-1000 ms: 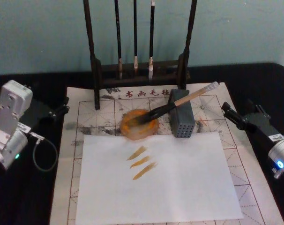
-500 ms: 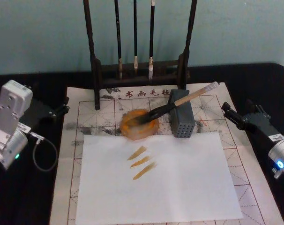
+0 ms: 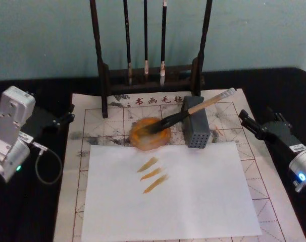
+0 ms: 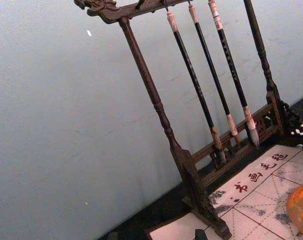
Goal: Pick up the brush from the inkstone, write on the paper, then place the brush back to its original position.
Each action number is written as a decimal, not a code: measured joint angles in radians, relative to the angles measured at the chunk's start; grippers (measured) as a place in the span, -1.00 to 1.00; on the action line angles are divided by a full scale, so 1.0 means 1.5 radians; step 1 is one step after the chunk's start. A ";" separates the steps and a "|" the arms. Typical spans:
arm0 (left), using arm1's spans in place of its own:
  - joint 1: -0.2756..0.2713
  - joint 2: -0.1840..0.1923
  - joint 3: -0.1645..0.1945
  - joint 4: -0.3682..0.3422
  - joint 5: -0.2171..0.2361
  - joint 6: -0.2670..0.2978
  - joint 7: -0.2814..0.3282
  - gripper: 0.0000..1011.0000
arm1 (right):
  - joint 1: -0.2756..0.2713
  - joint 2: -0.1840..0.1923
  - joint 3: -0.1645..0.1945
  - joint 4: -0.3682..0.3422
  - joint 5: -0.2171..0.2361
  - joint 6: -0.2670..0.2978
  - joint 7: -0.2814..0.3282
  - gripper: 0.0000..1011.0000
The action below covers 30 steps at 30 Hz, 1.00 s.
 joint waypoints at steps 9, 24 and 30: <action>0.000 0.000 0.000 0.000 0.000 0.000 0.000 0.98 | 0.000 0.000 0.000 0.000 0.000 0.000 0.000 0.98; 0.000 0.000 0.000 0.000 0.000 0.000 0.000 0.98 | 0.000 0.000 0.000 0.000 0.000 0.000 0.000 0.98; 0.000 0.000 0.000 0.000 0.000 0.000 0.000 0.98 | 0.000 0.000 0.000 0.000 0.000 0.000 0.000 0.98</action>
